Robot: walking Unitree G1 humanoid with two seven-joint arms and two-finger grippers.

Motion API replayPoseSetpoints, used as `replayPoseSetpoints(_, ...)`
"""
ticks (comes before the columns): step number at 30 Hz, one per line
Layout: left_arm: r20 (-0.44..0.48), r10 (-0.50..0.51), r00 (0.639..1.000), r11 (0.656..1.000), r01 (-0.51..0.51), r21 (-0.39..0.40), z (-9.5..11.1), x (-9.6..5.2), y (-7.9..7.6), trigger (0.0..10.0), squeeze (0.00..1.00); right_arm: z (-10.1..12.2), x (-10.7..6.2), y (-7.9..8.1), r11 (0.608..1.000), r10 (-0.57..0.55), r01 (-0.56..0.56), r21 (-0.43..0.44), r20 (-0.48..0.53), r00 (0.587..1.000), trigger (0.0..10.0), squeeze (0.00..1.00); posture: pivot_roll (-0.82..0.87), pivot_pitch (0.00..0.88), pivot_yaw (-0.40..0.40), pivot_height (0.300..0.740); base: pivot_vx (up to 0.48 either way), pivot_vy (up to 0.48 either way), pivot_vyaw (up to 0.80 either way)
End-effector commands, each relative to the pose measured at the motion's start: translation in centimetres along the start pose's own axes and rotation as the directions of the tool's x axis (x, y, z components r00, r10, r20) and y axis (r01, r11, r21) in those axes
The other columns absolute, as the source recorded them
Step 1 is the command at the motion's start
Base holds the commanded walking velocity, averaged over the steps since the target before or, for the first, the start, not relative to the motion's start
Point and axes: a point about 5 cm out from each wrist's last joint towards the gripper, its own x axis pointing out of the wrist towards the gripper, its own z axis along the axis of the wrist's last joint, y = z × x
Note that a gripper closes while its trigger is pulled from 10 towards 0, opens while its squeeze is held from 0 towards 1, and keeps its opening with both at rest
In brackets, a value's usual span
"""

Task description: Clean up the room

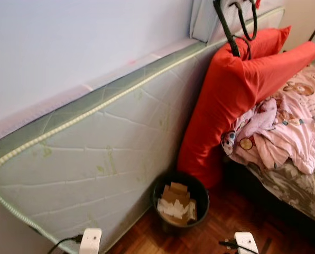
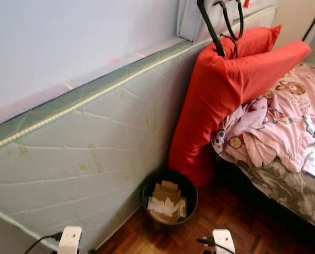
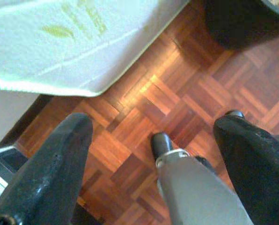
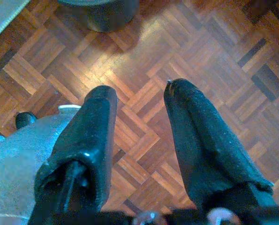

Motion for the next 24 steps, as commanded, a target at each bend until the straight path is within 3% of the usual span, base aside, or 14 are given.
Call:
replayPoseSetpoints(1,-0.029,0.007,1.000,1.000,-0.006,0.005,-0.88,-0.18,0.29,10.0,0.00,0.35,0.04,0.00,1.000,-0.002,0.002,-0.004,0.018,1.000,10.0,0.00,-0.05,0.000,-0.024,0.740,0.000,0.000,0.00)
replayPoseSetpoints(5,-0.027,0.004,1.000,1.000,-0.004,0.012,-0.83,-0.17,0.24,10.0,0.00,0.41,0.03,-0.04,1.000,0.001,-0.001,-0.005,0.022,1.000,10.0,0.00,-0.05,0.000,-0.027,0.740,0.000,0.000,0.00)
replayPoseSetpoints(18,-0.012,0.009,1.000,1.000,-0.009,0.010,-0.20,-0.05,0.39,10.0,0.00,1.01,0.10,-0.16,1.000,-0.008,0.008,0.003,0.038,0.999,10.0,0.00,-0.07,0.000,-0.021,0.740,0.000,-0.247,0.00)
replayPoseSetpoints(24,-0.005,0.013,1.000,1.000,-0.013,-0.021,0.12,0.04,0.12,10.0,0.00,1.31,0.08,-0.48,1.000,-0.018,0.018,-0.002,0.040,0.999,10.0,0.00,-0.06,0.000,-0.053,0.740,0.000,-0.254,-0.53)
